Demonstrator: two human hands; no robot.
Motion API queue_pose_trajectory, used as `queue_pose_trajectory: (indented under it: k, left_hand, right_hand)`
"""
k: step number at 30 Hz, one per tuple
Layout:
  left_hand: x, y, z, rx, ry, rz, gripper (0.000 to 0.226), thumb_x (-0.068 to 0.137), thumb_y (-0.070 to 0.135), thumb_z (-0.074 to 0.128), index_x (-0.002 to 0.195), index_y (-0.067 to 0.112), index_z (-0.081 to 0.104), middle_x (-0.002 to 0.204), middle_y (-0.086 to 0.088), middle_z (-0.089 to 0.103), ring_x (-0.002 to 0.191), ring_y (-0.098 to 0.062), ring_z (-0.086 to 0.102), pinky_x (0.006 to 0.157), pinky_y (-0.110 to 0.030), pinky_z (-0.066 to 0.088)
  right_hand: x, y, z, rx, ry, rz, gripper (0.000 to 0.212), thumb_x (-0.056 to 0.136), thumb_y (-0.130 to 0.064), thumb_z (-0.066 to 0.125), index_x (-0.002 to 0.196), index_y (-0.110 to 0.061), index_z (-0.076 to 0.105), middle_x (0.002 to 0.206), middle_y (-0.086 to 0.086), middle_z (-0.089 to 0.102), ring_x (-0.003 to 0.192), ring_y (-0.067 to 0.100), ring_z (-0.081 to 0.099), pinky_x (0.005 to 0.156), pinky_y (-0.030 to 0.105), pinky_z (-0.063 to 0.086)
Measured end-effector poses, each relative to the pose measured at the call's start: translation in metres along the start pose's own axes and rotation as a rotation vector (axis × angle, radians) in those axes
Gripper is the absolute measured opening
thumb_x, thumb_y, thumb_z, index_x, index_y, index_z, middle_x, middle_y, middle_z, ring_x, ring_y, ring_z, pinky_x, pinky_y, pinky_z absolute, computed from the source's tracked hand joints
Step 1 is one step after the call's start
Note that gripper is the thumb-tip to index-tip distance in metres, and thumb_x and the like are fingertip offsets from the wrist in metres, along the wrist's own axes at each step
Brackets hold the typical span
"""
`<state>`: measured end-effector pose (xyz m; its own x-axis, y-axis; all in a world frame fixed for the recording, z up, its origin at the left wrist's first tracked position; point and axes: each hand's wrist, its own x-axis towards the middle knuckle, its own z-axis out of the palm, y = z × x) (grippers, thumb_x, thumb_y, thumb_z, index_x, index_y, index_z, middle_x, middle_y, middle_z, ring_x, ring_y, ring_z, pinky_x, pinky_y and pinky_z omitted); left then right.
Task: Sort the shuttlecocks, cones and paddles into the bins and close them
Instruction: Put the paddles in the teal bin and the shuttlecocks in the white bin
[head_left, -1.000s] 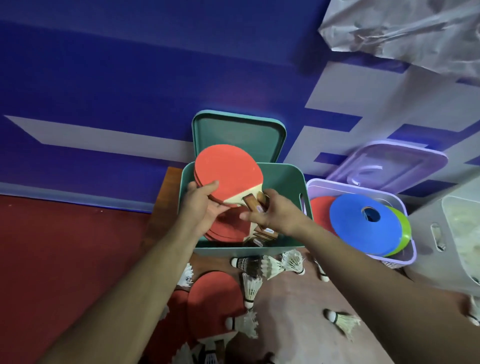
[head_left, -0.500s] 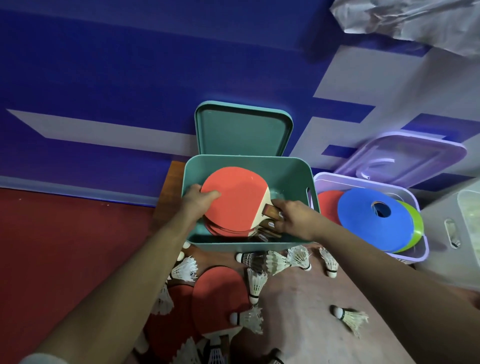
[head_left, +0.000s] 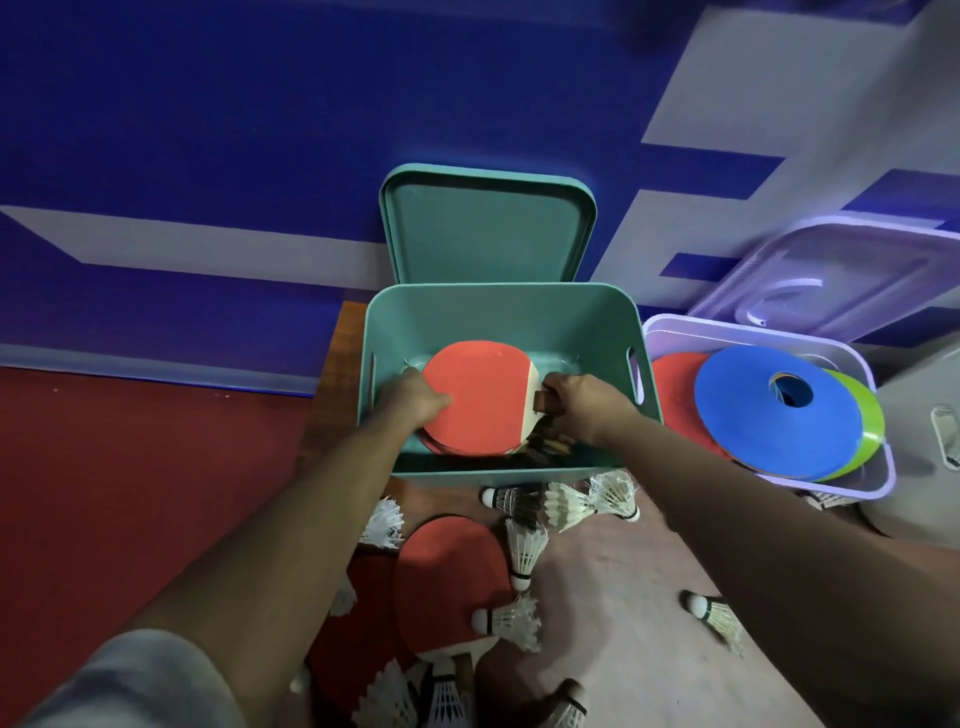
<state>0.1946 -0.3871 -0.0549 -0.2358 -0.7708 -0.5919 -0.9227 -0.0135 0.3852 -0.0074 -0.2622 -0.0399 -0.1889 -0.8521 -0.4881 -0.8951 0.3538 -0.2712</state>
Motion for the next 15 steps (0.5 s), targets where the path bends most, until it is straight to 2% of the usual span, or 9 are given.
queue_pose_trajectory:
  k: [3,6,9,12,15]
  left_hand:
    - [0.003,0.000,0.004,0.047,0.015,0.023,0.056,0.086,0.038,0.067,0.128,0.004,0.050,0.129,-0.018,0.058,0.117,-0.035,0.056,0.091,-0.036,0.045]
    - [-0.003,-0.001,0.008,0.103,0.031,0.062,0.052,0.086,0.033,0.065,0.126,0.004,0.049,0.128,-0.020,0.058,0.116,-0.036,0.056,0.088,-0.034,0.045]
    - [-0.018,0.002,0.004,0.099,0.118,0.129,0.048,0.087,0.030,0.063,0.124,0.002,0.052,0.125,-0.021,0.058,0.115,-0.037,0.054,0.091,-0.036,0.045]
    - [-0.045,0.002,-0.001,-0.038,0.304,0.273,0.037,0.085,0.024,0.061,0.118,0.006,0.060,0.117,-0.016,0.060,0.108,-0.033,0.058,0.093,-0.034,0.045]
    - [-0.083,-0.003,0.005,-0.246,0.406,0.387,0.021,0.083,0.015,0.062,0.103,0.011,0.065,0.102,-0.008,0.063,0.088,-0.021,0.063,0.086,-0.030,0.050]
  right_hand:
    - [0.002,0.001,0.003,-0.039,0.030,0.007,0.029,0.078,-0.022,0.064,0.103,-0.013,0.054,0.110,0.012,0.059,0.104,0.035,0.058,0.084,0.039,0.049]
    - [-0.007,0.004,0.008,0.036,0.055,0.029,0.037,0.075,-0.022,0.064,0.108,-0.009,0.057,0.112,0.015,0.056,0.107,0.036,0.058,0.091,0.042,0.049]
    - [-0.026,0.004,0.005,0.168,0.182,0.019,0.044,0.079,-0.017,0.063,0.121,-0.003,0.059,0.116,0.019,0.059,0.110,0.035,0.057,0.096,0.036,0.045]
    - [-0.056,0.000,0.001,0.266,0.352,-0.026,0.038,0.082,-0.012,0.064,0.119,-0.004,0.061,0.112,0.016,0.058,0.106,0.032,0.057,0.092,0.030,0.040]
    - [-0.091,-0.001,0.005,0.345,0.479,-0.059,0.030,0.080,-0.010,0.064,0.110,-0.007,0.063,0.103,0.012,0.058,0.099,0.029,0.057,0.086,0.029,0.039]
